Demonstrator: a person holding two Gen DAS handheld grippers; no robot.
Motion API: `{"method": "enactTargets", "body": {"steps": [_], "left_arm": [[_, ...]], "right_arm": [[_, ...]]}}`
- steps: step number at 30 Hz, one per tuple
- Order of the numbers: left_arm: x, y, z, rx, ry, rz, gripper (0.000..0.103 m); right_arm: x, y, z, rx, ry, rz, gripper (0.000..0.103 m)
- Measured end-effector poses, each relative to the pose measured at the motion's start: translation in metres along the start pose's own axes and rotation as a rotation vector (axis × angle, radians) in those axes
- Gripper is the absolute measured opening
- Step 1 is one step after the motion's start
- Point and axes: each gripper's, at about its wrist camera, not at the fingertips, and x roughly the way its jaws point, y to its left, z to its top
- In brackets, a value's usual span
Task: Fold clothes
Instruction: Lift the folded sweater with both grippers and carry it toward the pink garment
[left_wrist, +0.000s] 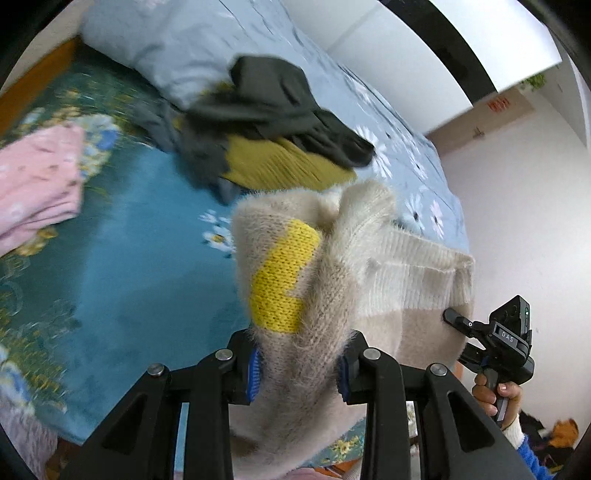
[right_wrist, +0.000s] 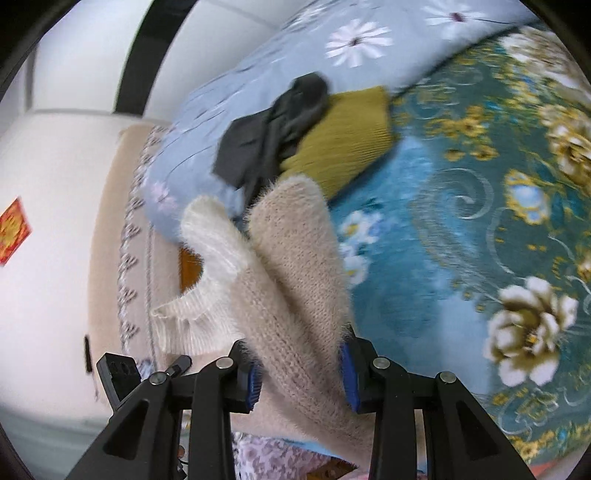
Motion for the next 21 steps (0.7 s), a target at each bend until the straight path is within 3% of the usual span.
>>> {"method": "enactTargets", "body": {"steps": [8, 14, 21], "left_arm": [[-0.062, 0.015, -0.028, -0.073, -0.103, 0.100, 0.033], [-0.087, 0.031, -0.046, -0.104, -0.162, 0.110, 0.033], [-0.100, 0.077, -0.051, -0.160, -0.178, 0.080, 0.033]], "right_arm": [[0.032, 0.040, -0.016, -0.108, 0.100, 0.112, 0.037], [0.050, 0.060, -0.027, -0.154, 0.150, 0.133, 0.037], [0.076, 0.092, -0.037, -0.203, 0.181, 0.106, 0.037]]}}
